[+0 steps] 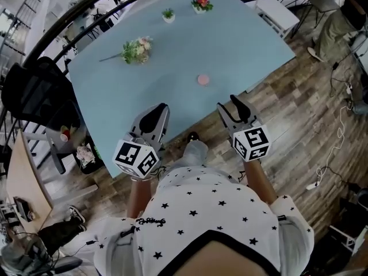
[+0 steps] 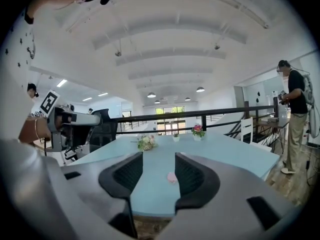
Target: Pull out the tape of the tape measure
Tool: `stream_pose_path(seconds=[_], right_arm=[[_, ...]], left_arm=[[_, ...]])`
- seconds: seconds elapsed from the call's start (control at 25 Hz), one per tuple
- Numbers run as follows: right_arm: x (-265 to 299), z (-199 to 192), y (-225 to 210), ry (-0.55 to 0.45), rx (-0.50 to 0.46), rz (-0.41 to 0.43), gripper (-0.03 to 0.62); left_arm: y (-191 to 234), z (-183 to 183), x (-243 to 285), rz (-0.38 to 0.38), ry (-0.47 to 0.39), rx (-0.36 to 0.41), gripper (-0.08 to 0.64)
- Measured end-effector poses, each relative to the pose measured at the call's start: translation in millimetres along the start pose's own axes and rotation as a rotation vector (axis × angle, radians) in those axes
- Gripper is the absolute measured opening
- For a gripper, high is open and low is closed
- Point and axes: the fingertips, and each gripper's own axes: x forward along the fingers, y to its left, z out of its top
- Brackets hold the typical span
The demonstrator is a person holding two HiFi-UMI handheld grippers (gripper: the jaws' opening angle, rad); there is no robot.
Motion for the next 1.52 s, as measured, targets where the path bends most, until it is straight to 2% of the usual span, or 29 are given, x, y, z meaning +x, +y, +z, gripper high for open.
stream_pose_path(seconds=[0.52,0.8,1.12,1.28,1.52], right_arm=[[80.7,-43.5,-16.4,0.177,-0.014,0.058,0.216],[121.0,-65.2,-28.9,0.267,-0.043,0.061,0.23],[156.2,-96.9,-37.2,0.366,-0.098,0.066,0.244],[169.6,-109.9,-45.8,0.408,-0.129,0.043,0.245],[183.1,-126.4,-53.1,0.472,-0.153,0.049,0.249]], left_arm=[[52.0,5.4,41.7,0.04,0.012,-0.037,0.046],[82.9,7.6,59.0,0.053,0.014,-0.059,0.046],[106.6,5.8,60.7,0.078,0.018,-0.078,0.046],[110.9,4.4,55.4,0.089,0.022,-0.091,0.046],[121.4,1.1,37.3,0.155,0.028,-0.112,0.046]])
